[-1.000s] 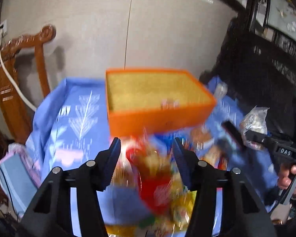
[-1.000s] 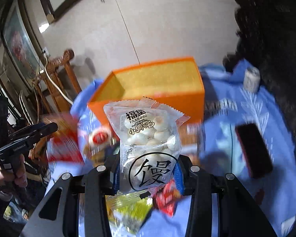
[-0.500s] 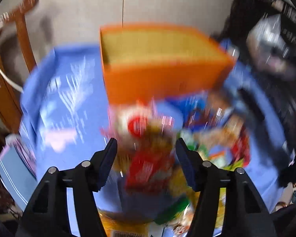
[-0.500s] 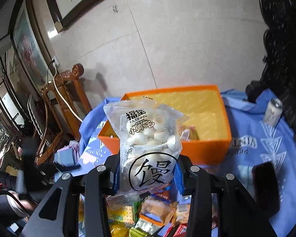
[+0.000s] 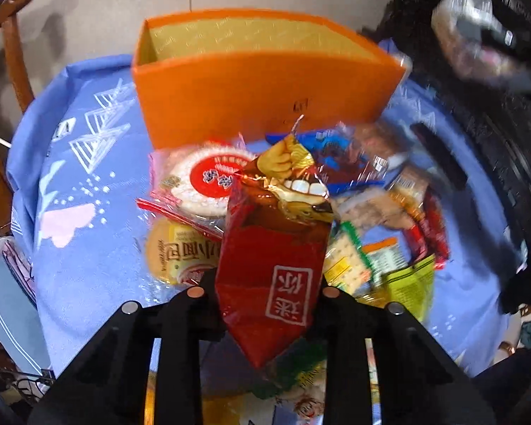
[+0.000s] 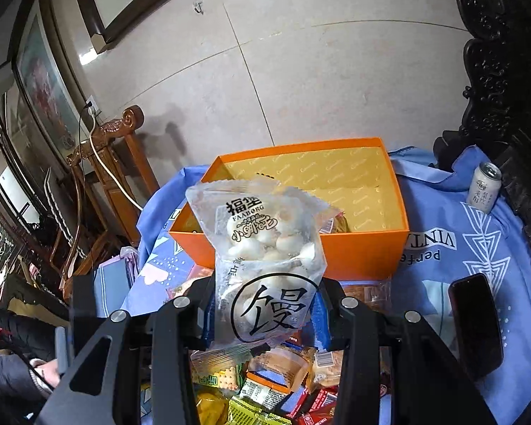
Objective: Organize snacks
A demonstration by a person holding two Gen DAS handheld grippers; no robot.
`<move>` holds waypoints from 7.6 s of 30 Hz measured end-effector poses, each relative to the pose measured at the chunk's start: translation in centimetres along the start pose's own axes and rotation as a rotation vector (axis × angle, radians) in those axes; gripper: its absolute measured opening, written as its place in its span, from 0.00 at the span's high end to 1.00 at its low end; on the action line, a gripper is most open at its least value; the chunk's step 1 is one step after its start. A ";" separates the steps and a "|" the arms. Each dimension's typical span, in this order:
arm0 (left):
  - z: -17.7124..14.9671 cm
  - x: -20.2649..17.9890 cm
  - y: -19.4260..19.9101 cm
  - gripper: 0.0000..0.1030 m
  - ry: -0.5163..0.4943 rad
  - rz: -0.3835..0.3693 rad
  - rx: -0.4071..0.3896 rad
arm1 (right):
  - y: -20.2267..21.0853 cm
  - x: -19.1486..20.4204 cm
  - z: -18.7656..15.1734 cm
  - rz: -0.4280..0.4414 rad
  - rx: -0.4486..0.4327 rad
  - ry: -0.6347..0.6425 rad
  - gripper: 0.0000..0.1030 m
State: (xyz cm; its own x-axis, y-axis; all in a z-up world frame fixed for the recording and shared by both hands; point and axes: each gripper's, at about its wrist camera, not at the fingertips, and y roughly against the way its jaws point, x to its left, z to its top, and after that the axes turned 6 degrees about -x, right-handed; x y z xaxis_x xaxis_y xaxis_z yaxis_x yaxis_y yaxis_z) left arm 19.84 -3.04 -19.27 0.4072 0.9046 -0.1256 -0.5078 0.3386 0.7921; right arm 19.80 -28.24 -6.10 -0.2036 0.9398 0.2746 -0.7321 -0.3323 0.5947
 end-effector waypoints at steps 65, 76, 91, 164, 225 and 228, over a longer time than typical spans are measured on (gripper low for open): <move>-6.3 4.5 9.8 0.04 0.279 0.204 -0.050 | -2.5 1.9 -18.8 -0.067 0.375 -0.110 0.27; -9.0 7.6 10.9 0.04 0.288 0.263 -0.028 | -4.6 2.2 -20.1 -0.125 0.361 -0.173 0.35; -10.7 7.1 3.5 0.04 -0.072 0.190 0.112 | -2.7 0.1 -20.5 -0.218 0.399 -0.064 0.43; 20.8 0.9 3.9 0.56 -0.014 0.032 -0.336 | -4.7 -1.7 9.7 -0.110 -0.142 0.020 0.45; -0.6 2.1 6.9 0.04 0.174 0.162 -0.094 | -6.0 -3.1 -16.6 -0.241 0.361 -0.065 0.51; 0.0 2.1 5.8 0.04 0.152 0.162 -0.087 | -5.8 -3.2 -16.5 -0.249 0.357 -0.074 0.56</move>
State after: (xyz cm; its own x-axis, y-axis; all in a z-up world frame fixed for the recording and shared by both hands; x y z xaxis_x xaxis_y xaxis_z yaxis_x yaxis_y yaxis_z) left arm 17.72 0.87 -14.96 0.1993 0.9753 -0.0954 -0.6235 0.2013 0.7555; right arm 13.95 -27.96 -22.93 0.0068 0.9907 0.1357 -0.4801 -0.1158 0.8695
